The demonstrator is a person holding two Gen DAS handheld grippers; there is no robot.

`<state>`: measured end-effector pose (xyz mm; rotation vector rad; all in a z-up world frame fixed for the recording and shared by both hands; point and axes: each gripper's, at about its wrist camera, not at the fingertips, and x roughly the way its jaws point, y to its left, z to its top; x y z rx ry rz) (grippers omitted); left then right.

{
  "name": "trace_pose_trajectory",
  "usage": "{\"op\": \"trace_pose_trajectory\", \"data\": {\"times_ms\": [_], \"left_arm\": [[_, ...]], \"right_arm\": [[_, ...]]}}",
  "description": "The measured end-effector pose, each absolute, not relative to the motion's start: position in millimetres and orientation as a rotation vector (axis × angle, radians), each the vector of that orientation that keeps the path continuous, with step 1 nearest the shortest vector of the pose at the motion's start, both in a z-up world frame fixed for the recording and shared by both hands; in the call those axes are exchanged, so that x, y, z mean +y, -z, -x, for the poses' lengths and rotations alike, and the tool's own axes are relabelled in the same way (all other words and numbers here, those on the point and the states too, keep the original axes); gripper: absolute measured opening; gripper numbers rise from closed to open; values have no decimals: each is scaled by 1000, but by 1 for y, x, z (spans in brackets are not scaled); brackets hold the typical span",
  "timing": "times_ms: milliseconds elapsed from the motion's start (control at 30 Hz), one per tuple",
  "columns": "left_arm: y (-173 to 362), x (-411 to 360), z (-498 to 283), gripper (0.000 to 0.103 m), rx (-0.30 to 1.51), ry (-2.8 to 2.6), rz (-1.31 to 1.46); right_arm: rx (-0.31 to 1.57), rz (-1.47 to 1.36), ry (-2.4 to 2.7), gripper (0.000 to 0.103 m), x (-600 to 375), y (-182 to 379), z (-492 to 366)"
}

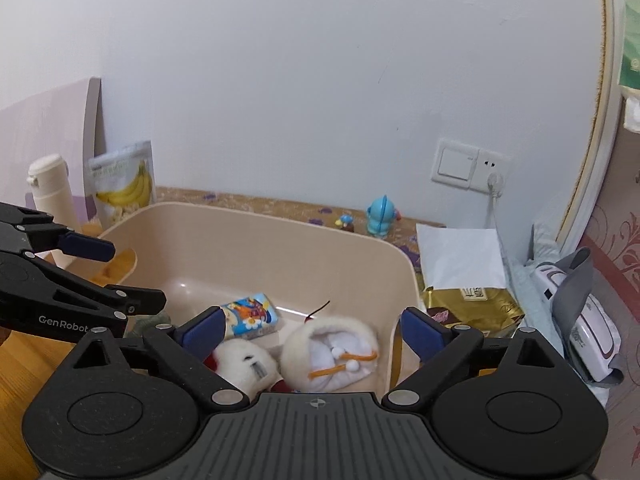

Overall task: Organize objects
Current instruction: 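Withdraw both grippers from the bin toward the black cube and herb bag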

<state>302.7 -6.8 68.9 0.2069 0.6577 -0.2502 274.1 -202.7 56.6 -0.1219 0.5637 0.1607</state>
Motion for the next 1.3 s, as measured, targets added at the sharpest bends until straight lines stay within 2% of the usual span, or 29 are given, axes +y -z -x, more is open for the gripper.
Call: {"op": "trace_pose_trajectory", "data": {"times_ms": [600, 1300], "left_arm": [[-93, -2, -245, 76, 589, 244, -196], [-69, 0, -193, 76, 608, 257, -185]], "right_arm": [[497, 137, -142, 100, -209, -75, -222], [534, 108, -110, 101, -226, -62, -163]]}}
